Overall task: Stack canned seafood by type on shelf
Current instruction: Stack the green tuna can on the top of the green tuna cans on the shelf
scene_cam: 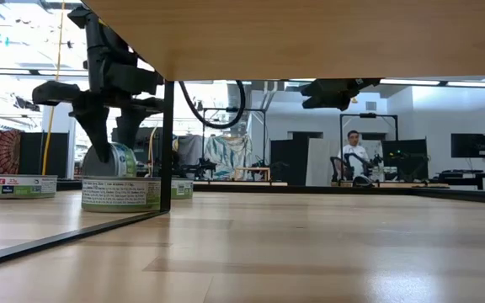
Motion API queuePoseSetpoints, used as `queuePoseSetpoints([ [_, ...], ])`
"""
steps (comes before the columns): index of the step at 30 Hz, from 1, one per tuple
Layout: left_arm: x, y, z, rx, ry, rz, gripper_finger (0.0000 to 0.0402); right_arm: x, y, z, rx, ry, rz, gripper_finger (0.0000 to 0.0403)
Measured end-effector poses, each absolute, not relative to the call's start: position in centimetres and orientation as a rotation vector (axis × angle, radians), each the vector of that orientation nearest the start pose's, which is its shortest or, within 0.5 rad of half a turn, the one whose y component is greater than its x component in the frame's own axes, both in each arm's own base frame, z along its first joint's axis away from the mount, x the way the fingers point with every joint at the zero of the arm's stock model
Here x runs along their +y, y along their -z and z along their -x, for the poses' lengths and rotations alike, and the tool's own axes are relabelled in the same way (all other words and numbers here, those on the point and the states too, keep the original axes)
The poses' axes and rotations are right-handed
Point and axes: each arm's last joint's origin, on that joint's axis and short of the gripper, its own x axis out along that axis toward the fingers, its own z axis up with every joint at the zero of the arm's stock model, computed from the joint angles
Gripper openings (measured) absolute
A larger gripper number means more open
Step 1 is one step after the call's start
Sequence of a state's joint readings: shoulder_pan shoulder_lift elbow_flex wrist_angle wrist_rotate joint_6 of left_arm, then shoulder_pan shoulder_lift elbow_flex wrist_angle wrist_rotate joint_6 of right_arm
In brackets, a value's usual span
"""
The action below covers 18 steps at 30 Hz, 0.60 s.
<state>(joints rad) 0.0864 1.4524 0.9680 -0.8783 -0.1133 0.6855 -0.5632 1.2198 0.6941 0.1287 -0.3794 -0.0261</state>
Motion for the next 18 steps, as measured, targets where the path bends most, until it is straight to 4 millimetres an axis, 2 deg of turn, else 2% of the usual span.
queuePoseSetpoints([
  [1,2.5,-21.0,-25.2,1.375,0.294,-0.575,0.0127,-12.9,-24.4,-22.4,0.356,0.177,-0.155,0.027],
  [7,2.5,-21.0,-24.7,1.425,0.248,-0.493,0.0128,-12.9,-24.4,-22.4,0.355,0.177,-0.156,0.027],
  [10,2.5,-21.7,-24.7,1.444,0.22,-0.454,0.0128,-12.9,-24.4,-22.4,0.353,0.178,-0.155,0.027],
  [13,2.8,-24.1,-25.2,1.428,0.153,-0.409,0.0128,-12.9,-24.4,-22.4,0.354,0.178,-0.156,0.027],
  [18,4.0,-29.9,-25.5,1.284,-0.028,-0.278,0.0128,-12.9,-24.4,-22.4,0.354,0.177,-0.155,0.027],
])
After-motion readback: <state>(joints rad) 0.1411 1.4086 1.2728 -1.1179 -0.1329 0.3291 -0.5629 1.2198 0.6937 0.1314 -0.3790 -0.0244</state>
